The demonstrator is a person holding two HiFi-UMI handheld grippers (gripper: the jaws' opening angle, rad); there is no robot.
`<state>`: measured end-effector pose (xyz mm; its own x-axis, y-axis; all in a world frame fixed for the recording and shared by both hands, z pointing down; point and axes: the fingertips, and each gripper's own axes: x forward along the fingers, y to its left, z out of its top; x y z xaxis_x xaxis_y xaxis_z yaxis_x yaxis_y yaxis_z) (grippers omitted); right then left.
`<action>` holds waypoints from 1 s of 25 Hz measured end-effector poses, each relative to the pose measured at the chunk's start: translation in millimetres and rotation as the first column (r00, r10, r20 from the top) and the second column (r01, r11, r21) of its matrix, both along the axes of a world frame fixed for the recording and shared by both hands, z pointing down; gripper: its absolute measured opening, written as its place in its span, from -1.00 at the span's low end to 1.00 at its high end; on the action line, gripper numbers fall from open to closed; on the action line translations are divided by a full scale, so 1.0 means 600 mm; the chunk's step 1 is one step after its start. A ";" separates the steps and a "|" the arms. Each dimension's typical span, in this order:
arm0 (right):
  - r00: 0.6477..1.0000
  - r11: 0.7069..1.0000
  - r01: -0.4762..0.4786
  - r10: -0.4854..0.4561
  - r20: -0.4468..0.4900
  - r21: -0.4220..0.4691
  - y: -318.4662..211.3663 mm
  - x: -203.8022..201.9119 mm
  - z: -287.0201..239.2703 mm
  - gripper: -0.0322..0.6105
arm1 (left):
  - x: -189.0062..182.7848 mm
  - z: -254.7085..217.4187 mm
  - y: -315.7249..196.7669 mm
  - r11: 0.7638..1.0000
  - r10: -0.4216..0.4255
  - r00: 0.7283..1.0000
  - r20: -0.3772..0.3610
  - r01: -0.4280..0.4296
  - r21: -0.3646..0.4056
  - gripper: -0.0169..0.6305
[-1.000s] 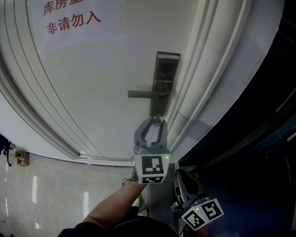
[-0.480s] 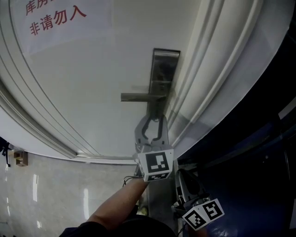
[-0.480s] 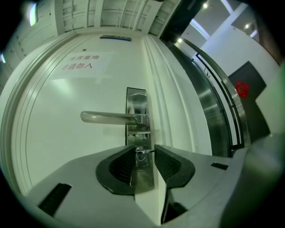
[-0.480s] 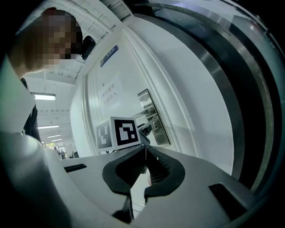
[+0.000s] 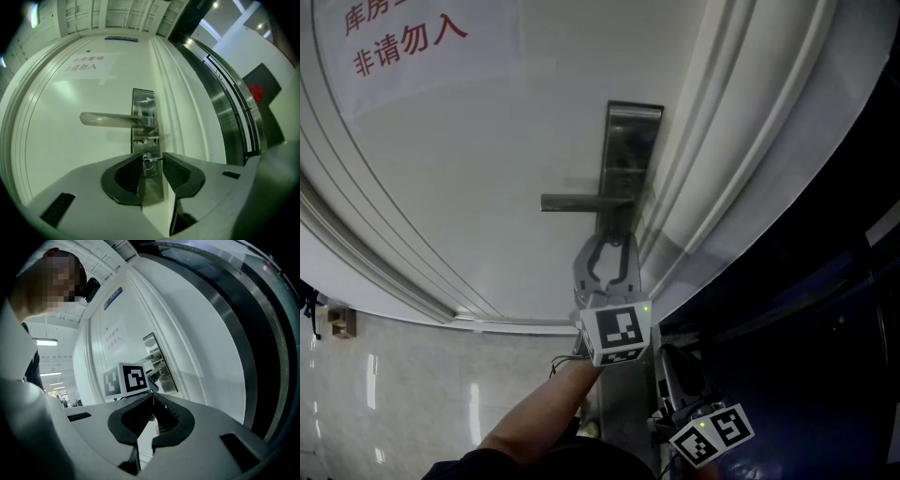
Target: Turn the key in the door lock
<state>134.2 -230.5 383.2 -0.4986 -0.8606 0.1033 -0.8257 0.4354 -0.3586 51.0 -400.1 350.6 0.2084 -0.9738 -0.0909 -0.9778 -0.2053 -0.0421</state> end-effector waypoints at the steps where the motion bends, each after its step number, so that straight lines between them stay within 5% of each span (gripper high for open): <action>1: 1.000 1.000 -0.001 0.001 -0.001 -0.002 -0.001 0.001 0.001 -0.86 | 0.000 0.000 -0.002 1.000 -0.001 1.000 0.001 0.001 0.001 -0.56; 25: 1.000 0.999 0.026 -0.026 0.012 -0.025 -0.021 -0.004 0.015 -0.86 | 0.004 0.012 -0.026 0.999 -0.053 0.997 0.048 0.054 -0.004 -0.56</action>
<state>131.7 -243.1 392.3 -0.5224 -0.8444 0.1190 -0.8100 0.4477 -0.3788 53.3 -415.9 357.6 0.1599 -0.9841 -0.0770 -0.9843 -0.1530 -0.0883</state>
